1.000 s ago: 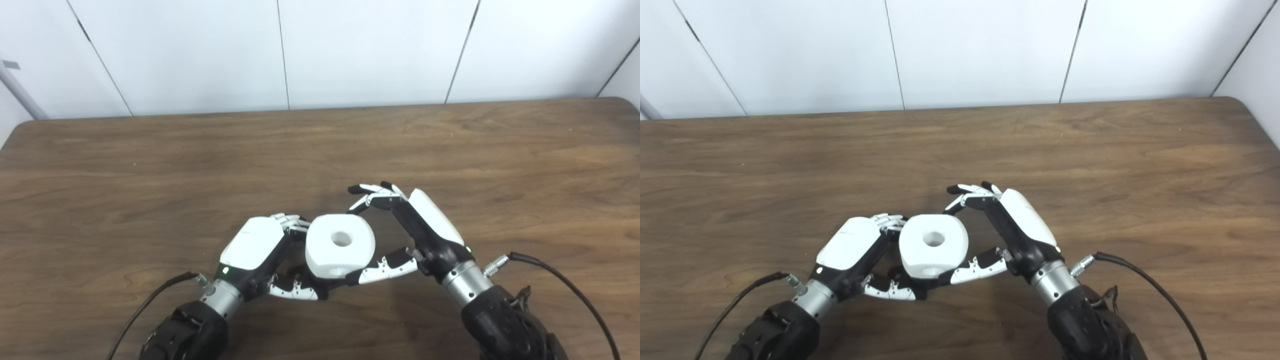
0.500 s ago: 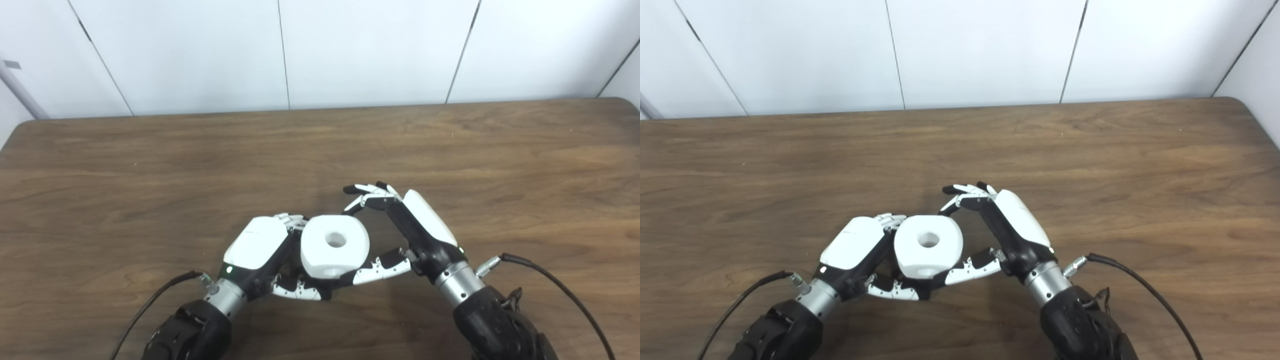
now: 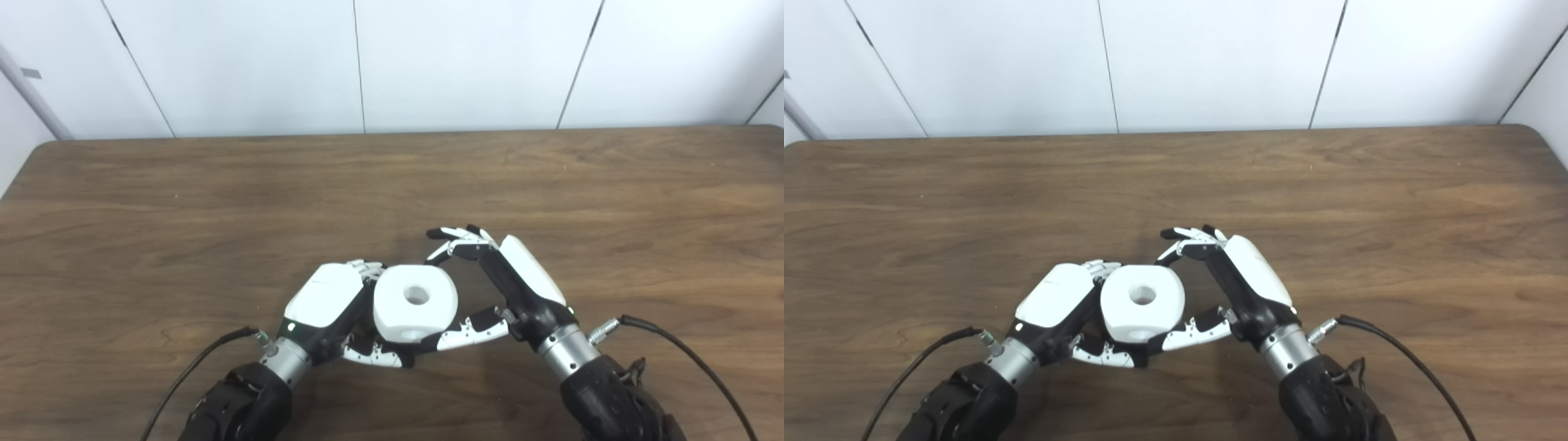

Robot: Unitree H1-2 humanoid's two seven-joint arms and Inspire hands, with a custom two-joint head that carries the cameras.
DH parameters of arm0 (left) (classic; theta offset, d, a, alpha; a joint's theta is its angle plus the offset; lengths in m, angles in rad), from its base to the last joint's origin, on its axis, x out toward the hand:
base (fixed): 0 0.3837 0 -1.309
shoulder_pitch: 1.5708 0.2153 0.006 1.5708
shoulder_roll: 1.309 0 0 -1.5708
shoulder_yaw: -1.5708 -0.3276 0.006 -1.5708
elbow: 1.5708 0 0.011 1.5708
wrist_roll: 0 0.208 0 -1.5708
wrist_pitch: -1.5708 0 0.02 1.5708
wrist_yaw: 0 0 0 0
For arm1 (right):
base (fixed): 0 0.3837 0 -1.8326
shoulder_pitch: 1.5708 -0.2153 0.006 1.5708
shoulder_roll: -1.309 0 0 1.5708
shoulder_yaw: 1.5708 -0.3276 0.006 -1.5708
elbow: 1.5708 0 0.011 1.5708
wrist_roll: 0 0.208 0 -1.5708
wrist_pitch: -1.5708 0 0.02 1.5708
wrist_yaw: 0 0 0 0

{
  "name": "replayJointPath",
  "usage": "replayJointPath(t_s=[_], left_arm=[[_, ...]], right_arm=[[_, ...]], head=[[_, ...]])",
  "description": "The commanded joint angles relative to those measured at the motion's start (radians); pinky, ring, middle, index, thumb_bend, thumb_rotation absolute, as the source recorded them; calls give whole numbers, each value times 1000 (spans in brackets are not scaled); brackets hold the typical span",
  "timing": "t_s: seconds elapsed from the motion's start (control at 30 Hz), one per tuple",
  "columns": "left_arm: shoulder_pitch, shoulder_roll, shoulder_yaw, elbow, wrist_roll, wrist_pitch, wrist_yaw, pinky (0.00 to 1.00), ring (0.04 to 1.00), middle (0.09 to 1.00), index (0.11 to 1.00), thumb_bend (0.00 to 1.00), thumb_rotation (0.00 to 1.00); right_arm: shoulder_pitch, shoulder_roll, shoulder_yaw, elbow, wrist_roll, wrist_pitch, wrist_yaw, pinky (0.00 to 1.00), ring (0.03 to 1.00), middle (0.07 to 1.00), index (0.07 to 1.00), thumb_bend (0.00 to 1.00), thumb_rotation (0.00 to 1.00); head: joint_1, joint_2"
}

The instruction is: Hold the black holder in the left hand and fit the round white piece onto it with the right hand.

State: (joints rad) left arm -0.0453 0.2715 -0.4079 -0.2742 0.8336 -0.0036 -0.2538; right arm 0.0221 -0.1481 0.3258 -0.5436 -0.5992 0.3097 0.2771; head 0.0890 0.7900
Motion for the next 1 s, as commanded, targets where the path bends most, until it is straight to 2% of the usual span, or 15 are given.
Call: replayJointPath(t_s=[0.0,0.43,0.97], left_arm=[[0,-4,-22,23,13,1,-26,875,837,769,484,522,49],[-3,-3,-17,23,5,-2,-21,875,836,766,484,522,49],[-5,9,-14,15,12,-2,-27,871,838,771,484,522,49]], right_arm=[[-17,1,1,-13,0,-37,-6,1000,901,850,484,522,138],[-15,-10,8,-12,2,-33,3,1000,902,848,483,523,137],[-12,-8,14,16,-10,-61,-7,1000,894,845,487,524,142]], head=[[1,1],[3,6],[3,4]])
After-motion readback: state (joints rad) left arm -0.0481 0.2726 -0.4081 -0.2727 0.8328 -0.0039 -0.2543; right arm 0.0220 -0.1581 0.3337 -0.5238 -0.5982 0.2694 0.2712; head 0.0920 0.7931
